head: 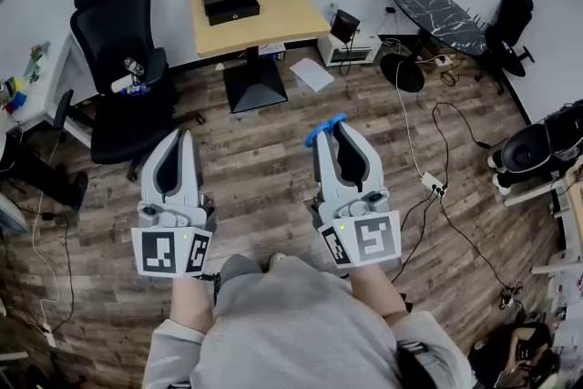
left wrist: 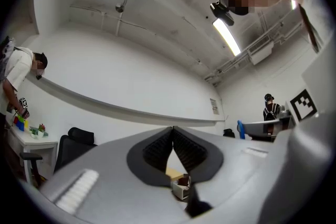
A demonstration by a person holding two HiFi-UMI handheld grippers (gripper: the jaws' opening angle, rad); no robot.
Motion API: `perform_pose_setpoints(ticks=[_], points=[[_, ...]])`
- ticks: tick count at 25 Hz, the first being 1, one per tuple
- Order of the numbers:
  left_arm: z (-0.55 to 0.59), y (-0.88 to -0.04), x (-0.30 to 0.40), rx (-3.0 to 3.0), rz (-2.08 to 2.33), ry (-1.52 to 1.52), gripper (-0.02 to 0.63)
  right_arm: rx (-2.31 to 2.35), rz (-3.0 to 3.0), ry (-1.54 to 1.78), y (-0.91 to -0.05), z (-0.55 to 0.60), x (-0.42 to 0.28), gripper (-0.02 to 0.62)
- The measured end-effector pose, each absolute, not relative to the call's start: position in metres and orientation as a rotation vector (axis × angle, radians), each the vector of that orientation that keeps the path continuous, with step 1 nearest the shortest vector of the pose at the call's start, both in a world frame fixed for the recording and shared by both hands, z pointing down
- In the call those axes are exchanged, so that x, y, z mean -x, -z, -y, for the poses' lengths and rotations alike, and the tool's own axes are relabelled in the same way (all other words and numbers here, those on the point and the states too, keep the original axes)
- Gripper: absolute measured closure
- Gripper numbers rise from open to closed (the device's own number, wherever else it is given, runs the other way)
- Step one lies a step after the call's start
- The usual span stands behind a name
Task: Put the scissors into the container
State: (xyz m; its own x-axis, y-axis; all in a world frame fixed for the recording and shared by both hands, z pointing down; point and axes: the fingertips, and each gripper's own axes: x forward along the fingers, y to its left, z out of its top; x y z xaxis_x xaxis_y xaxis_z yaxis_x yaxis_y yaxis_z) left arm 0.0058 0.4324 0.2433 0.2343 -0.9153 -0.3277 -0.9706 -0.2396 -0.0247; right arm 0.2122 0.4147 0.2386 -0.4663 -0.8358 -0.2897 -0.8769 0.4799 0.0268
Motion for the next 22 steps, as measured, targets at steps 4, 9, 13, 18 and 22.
perform_pose_setpoints(ticks=[4,9,13,18,22], points=[[-0.425,-0.245,-0.013,2.287,-1.771,-0.345,0.548,1.464,-2.493,-0.247,-0.241,-0.404,-0.215,0.522],[-0.407,-0.247,-0.013,2.297,-1.758,-0.336,0.548,1.455,-2.501,-0.253,-0.242,-0.385,-0.207,0.522],[-0.383,-0.249,-0.005,2.304,-1.753,-0.344,0.548,1.462,-2.495,-0.249,-0.243,-0.363,-0.2,0.522],[-0.337,-0.247,0.01,2.314,-1.742,-0.368,0.548,1.491,-2.486,-0.248,-0.244,-0.321,-0.189,0.522],[-0.293,-0.241,0.024,2.332,-1.718,-0.38,0.548,1.514,-2.47,-0.253,-0.238,-0.281,-0.175,0.522]])
